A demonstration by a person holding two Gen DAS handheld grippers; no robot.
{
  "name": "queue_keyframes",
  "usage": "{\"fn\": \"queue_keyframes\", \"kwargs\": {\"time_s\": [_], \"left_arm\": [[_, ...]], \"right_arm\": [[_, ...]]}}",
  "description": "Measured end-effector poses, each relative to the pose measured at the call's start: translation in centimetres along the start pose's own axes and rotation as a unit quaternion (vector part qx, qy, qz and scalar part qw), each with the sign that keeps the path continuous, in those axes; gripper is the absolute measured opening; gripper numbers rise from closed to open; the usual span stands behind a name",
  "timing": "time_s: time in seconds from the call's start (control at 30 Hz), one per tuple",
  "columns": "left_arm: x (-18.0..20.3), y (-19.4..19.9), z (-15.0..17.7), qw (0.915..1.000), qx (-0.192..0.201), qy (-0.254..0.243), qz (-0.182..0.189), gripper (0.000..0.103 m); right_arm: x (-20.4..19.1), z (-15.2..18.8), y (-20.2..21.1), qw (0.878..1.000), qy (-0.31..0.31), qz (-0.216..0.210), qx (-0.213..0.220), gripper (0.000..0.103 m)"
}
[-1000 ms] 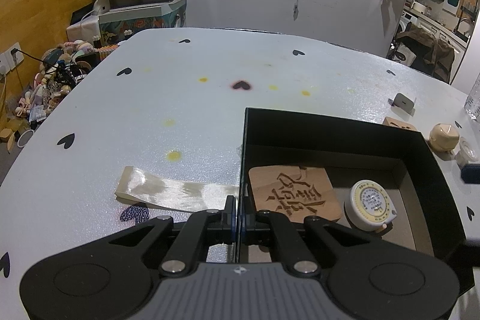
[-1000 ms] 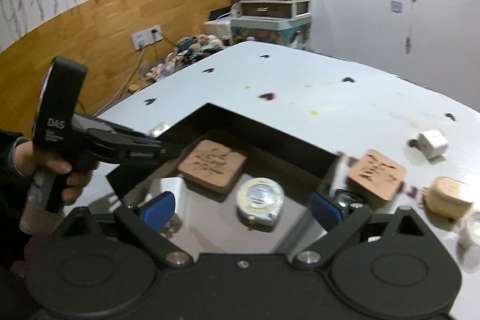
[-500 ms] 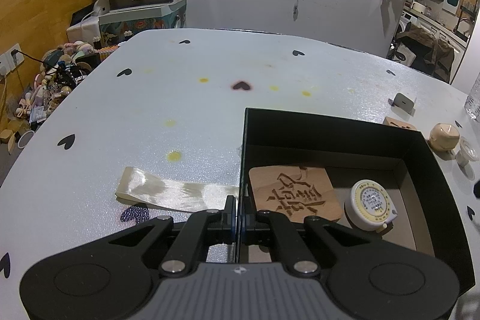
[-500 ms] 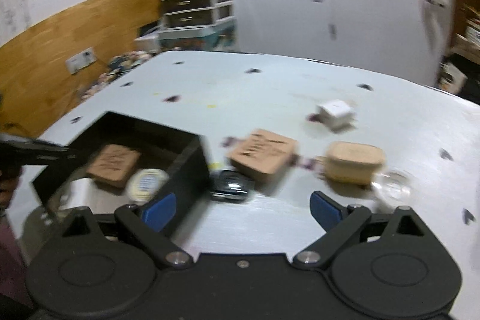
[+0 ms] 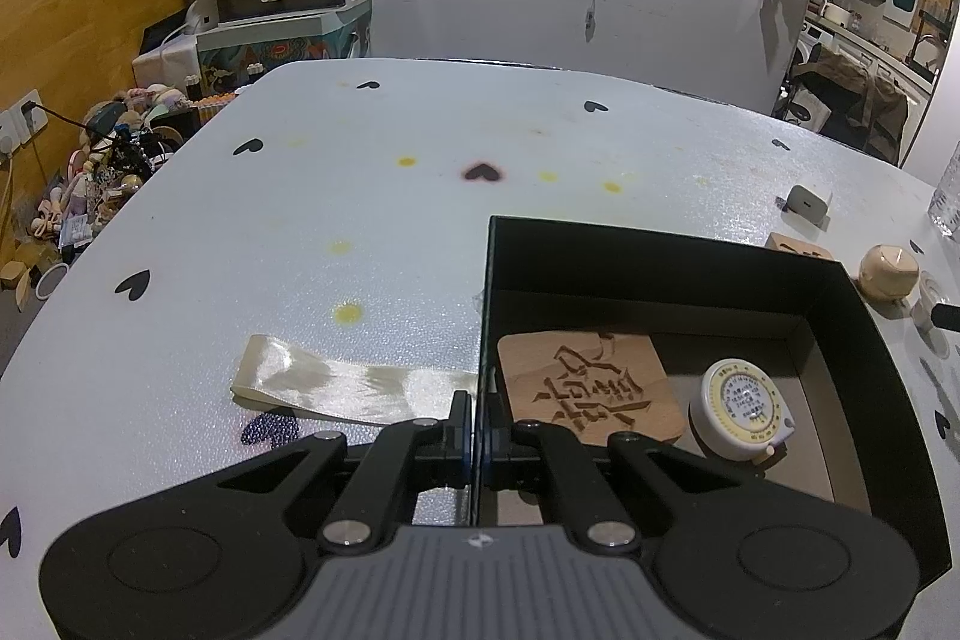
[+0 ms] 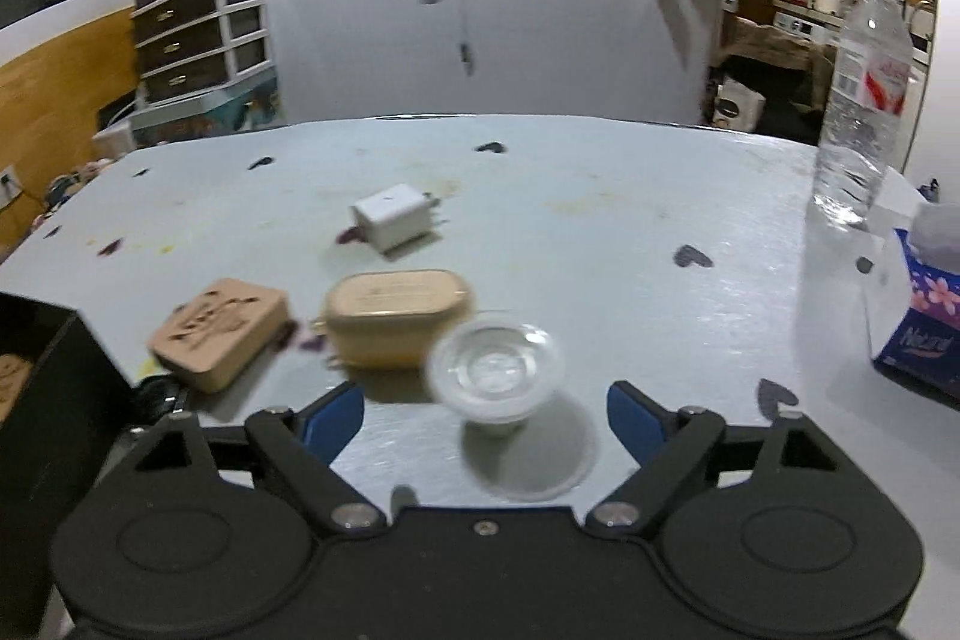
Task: Organize rigid objects
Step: 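Move the right gripper to the clear plastic cup and grasp it, then carry the clear cup with the right gripper and release it inside the box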
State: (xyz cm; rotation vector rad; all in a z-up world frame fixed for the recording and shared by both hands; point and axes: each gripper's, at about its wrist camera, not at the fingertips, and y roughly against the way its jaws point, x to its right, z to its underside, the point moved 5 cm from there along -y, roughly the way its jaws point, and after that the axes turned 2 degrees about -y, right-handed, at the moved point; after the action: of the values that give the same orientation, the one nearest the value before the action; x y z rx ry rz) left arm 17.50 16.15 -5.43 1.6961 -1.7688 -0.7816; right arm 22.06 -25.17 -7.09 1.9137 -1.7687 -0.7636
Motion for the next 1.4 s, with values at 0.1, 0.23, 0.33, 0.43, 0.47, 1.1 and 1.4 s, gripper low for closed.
{"fn": "queue_keyframes", "kwargs": {"time_s": [0.1,0.23,0.33,0.43,0.47,1.1,1.4], "left_arm": [[0.0,0.0,0.0,1.0,0.0,0.0,0.0,0.002],[0.0,0.0,0.0,1.0,0.0,0.0,0.0,0.002],[0.0,0.0,0.0,1.0,0.0,0.0,0.0,0.002],[0.0,0.0,0.0,1.0,0.0,0.0,0.0,0.002],[0.0,0.0,0.0,1.0,0.0,0.0,0.0,0.002],[0.2,0.0,0.0,1.0,0.0,0.0,0.0,0.002],[0.1,0.0,0.0,1.0,0.0,0.0,0.0,0.002]], "right_arm": [[0.5,-0.1,-0.6,1.0,-0.005,0.005,0.001,0.085],[0.6,-0.4,-1.2,1.0,0.0,0.003,0.005,0.085],[0.6,-0.7,-1.7,1.0,0.004,0.006,0.004,0.081],[0.6,-0.8,-2.4,1.0,0.006,0.011,-0.004,0.072],[0.7,-0.8,-2.6,1.0,0.005,0.01,-0.007,0.07],[-3.0,-1.7,2.0,0.998,0.018,-0.057,0.012,0.053],[-12.9,-1.6,6.7,0.974,0.097,-0.204,0.021,0.053]]}}
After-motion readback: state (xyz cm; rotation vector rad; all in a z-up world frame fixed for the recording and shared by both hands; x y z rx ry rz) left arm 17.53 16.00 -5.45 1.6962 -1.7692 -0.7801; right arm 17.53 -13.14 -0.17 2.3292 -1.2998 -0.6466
